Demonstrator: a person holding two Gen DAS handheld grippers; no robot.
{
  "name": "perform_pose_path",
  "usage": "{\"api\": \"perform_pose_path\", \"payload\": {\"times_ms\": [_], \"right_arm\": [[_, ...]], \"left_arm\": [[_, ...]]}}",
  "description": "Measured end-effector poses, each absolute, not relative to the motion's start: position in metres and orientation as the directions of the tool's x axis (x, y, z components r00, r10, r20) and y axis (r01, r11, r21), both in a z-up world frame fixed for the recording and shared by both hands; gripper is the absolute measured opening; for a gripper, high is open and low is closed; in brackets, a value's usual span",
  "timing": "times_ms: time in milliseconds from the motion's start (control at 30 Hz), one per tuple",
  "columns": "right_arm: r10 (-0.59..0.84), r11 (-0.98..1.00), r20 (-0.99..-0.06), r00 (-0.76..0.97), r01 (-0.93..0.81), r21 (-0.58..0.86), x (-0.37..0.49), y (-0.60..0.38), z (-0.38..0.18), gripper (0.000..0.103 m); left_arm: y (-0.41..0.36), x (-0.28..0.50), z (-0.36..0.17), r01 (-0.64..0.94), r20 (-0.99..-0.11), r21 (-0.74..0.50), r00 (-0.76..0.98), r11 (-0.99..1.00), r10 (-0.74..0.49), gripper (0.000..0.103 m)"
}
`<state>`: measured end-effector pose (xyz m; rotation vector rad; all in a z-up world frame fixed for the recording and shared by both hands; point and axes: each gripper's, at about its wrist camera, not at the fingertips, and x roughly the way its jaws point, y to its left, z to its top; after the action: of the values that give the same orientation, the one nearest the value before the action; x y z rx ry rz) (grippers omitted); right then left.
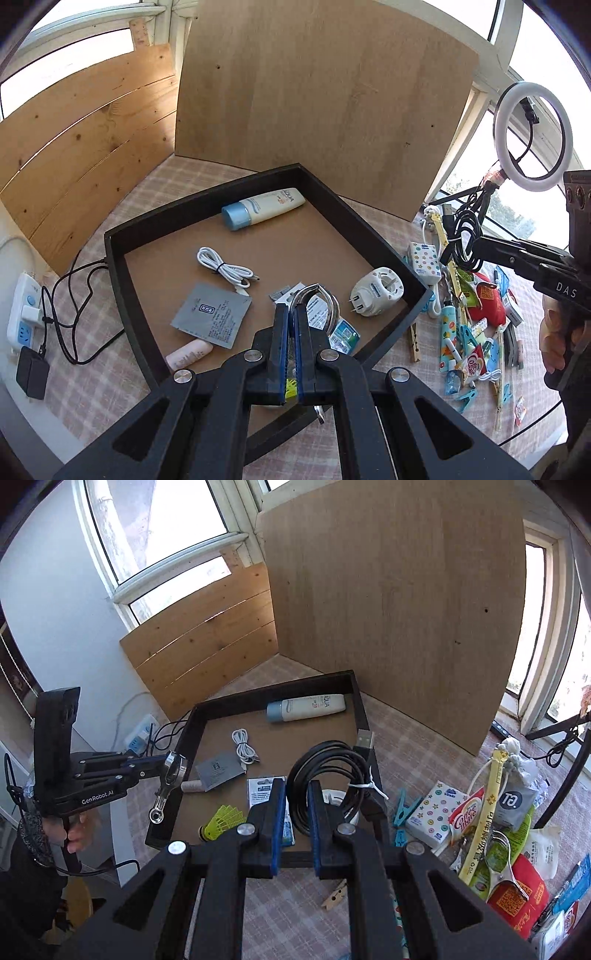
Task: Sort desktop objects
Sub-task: 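Carry cable and clip into the black tray and open both tools, then move both open tools back over the pile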
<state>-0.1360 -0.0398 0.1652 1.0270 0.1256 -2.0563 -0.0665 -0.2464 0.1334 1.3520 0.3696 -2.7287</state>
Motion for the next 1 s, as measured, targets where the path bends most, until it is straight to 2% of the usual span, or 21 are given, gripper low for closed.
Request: {"api": "perform_pose_path", "payload": {"times_ms": [167, 200, 233, 300, 667, 1000], "right_arm": [[-0.612, -0.645, -0.727, -0.31, 0.728, 0.233, -0.14, -0.091, 0.164, 0.013], [-0.606, -0.65, -0.733, -0.308, 0.723, 0.234, -0.142, -0.097, 0.164, 0.02], [-0.598, -0.658, -0.74, -0.307, 0.716, 0.235, -0.145, -0.103, 0.164, 0.038], [-0.596, -0.669, -0.741, -0.31, 0.702, 0.244, -0.148, -0.11, 0.165, 0.059], [-0.606, -0.718, -0.697, -0.383, 0.641, 0.272, -0.146, -0.072, 0.188, 0.059], [-0.482, -0.848, -0.701, -0.526, 0.482, 0.222, -0.128, 0.053, 0.202, 0.059]], "left_arm": [[-0.269, -0.057, 0.13, 0.205, -0.799, -0.183, -0.601, -0.962, 0.023, 0.004], [-0.273, -0.056, 0.13, 0.214, -0.8, -0.18, -0.6, -0.96, 0.016, 0.01], [-0.276, -0.055, 0.129, 0.227, -0.8, -0.176, -0.6, -0.958, 0.004, 0.026], [-0.282, -0.051, 0.129, 0.249, -0.796, -0.172, -0.605, -0.953, -0.014, 0.035], [-0.281, -0.044, 0.138, 0.208, -0.775, -0.197, -0.631, -0.958, 0.023, 0.034], [-0.222, -0.06, 0.142, 0.048, -0.768, -0.214, -0.626, -0.976, 0.138, 0.033]]}}
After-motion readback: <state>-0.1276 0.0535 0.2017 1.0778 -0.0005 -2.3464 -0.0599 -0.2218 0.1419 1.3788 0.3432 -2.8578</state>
